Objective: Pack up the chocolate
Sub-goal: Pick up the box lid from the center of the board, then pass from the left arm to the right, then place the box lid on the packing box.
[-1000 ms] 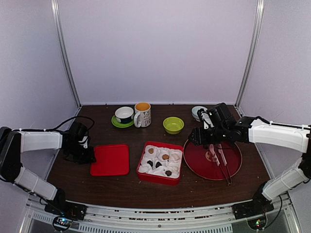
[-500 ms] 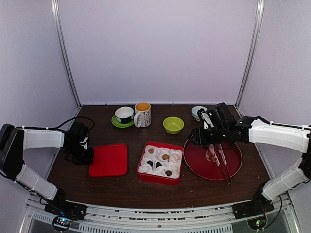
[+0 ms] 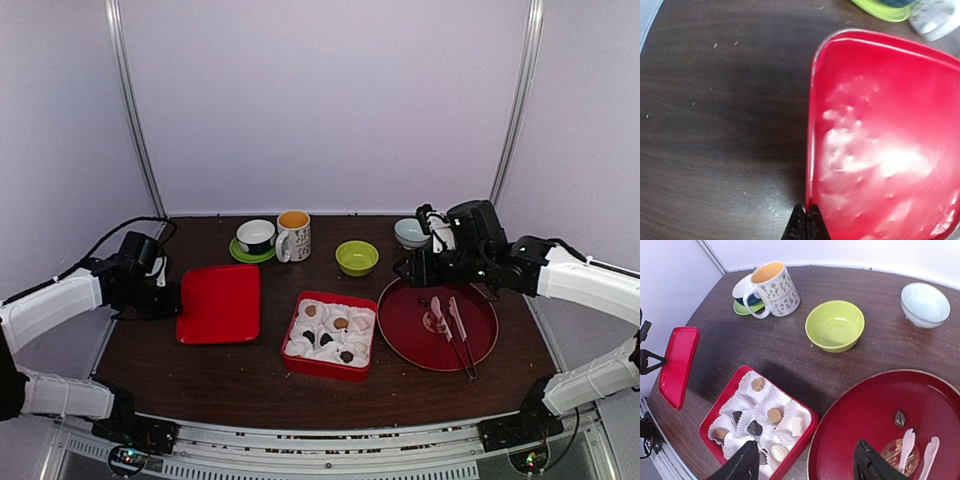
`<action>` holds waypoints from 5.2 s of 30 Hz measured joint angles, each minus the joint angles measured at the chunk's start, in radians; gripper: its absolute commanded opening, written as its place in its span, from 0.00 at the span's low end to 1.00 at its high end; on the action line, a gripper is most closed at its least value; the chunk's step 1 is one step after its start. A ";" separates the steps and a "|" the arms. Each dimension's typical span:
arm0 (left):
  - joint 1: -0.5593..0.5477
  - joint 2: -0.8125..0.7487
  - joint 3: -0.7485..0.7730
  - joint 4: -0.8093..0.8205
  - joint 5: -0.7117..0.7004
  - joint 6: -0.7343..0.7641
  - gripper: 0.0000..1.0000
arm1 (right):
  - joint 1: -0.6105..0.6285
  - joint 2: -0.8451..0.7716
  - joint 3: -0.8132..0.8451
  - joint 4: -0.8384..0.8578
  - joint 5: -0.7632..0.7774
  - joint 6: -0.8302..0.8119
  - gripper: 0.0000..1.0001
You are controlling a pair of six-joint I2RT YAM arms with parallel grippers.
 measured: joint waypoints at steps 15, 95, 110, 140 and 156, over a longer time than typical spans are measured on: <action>-0.020 -0.137 0.182 -0.154 0.292 0.086 0.00 | 0.000 -0.159 0.140 -0.011 0.143 -0.228 1.00; -0.335 0.210 0.519 -0.356 0.384 0.153 0.18 | 0.769 0.202 0.103 0.299 0.579 -1.693 0.03; -0.336 0.082 0.517 -0.164 0.417 0.082 0.69 | 0.781 0.212 0.097 0.226 0.578 -1.635 0.00; -0.336 -0.268 0.667 -0.136 -0.117 0.156 0.90 | 0.635 0.039 0.178 0.071 0.288 -0.696 0.00; -0.336 -0.203 0.383 -0.006 -0.002 0.095 0.88 | 0.459 -0.051 0.016 0.333 0.022 -0.148 0.00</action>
